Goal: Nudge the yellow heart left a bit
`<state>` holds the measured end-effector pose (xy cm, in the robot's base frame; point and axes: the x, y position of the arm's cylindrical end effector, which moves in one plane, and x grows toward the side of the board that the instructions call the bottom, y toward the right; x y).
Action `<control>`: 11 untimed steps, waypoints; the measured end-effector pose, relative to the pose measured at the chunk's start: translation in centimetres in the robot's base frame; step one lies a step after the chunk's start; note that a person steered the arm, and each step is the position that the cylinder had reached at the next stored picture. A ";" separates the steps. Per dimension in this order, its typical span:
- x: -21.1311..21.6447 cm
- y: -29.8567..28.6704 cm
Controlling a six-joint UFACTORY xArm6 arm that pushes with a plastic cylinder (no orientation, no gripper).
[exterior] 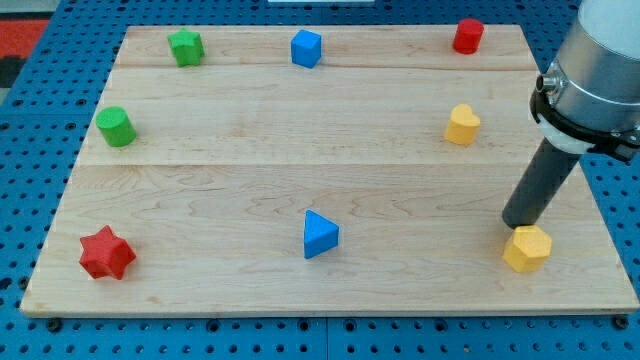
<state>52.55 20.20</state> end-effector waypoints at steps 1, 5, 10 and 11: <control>0.0 0.0; -0.1 -0.6; -1.6 -0.7; -1.6 -0.8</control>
<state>50.94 19.36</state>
